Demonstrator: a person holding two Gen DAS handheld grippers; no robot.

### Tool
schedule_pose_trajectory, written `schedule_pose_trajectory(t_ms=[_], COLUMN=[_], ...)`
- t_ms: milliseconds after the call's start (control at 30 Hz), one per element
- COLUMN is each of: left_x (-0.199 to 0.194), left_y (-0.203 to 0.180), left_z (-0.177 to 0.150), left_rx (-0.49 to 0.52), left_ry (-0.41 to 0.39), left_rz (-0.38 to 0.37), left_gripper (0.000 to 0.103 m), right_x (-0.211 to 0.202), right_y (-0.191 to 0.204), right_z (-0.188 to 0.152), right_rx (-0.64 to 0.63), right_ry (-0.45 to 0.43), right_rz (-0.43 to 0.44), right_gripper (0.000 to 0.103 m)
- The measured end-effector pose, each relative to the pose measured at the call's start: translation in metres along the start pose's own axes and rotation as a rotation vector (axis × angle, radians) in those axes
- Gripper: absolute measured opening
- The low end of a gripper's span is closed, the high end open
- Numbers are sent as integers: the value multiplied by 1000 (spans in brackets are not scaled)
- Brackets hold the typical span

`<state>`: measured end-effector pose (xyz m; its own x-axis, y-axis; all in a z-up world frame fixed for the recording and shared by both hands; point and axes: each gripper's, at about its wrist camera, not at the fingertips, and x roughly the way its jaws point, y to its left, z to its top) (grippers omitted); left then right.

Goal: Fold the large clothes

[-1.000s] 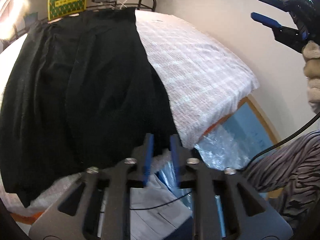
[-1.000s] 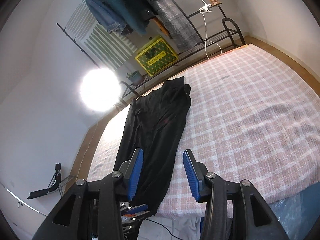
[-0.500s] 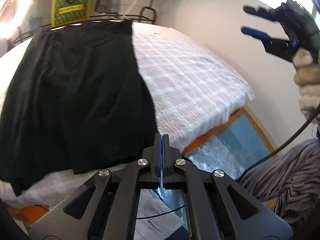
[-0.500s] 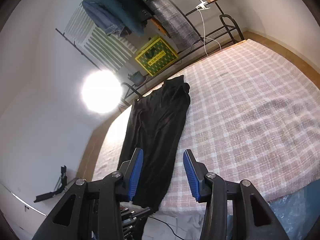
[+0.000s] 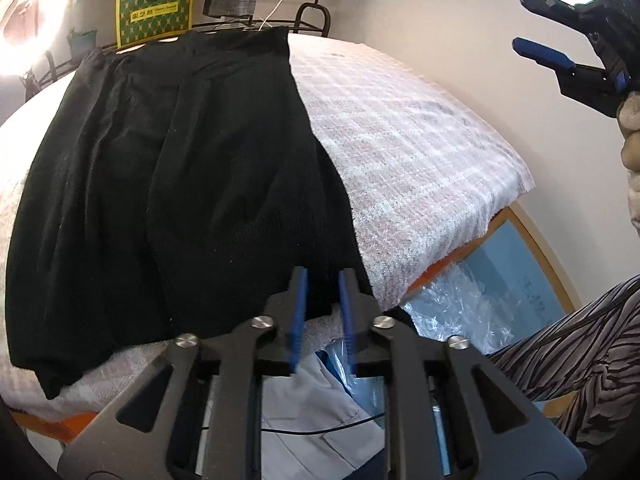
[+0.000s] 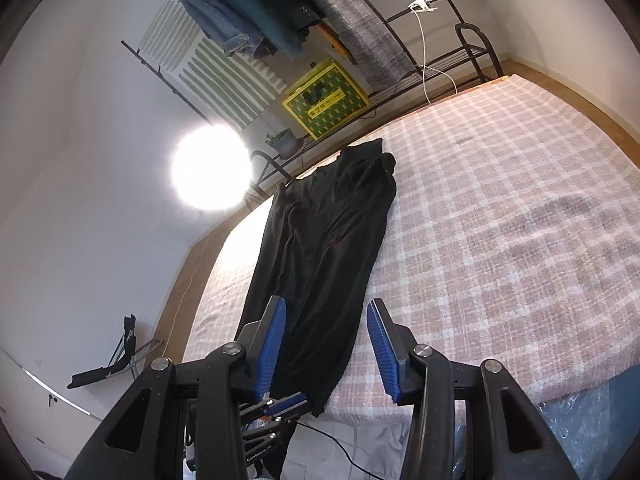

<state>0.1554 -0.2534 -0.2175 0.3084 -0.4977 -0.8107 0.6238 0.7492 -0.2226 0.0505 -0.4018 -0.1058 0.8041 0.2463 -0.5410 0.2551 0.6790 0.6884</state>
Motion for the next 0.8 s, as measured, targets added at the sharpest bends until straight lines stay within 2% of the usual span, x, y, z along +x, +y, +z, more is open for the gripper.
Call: schedule_pose_trajectory(t_ms=[67,267,333,400,500,667,800], left_x=[0,2,3,4,4,-11,-16], left_y=[-3,-9,-10,-11,-11,-7,-12], left_z=[-1,-2,-3,-3,-1,3,6], left_rx=[11,60,74,91,95,23,22], left_ry=[-7,-20,-19,-21,-20,-64,-92], left_rz=[5,40,51,62,45,-15,-34], left_gripper=[28,28,24,13,6,4,4], right_x=[0,-1,-1,-1,-1,-2,-2], right_y=[-1,-2,-2,-1,-2,-1,-1], right_z=[0,0,0,-1,-2,-1,-2], right_rx=[1,6,6,8,8,8,8], right_ry=[3,0,0,0,-1,3,2], right_rz=[3,11,10,10,8,8,7], right_gripper=[45,45,45,45,45,46,46])
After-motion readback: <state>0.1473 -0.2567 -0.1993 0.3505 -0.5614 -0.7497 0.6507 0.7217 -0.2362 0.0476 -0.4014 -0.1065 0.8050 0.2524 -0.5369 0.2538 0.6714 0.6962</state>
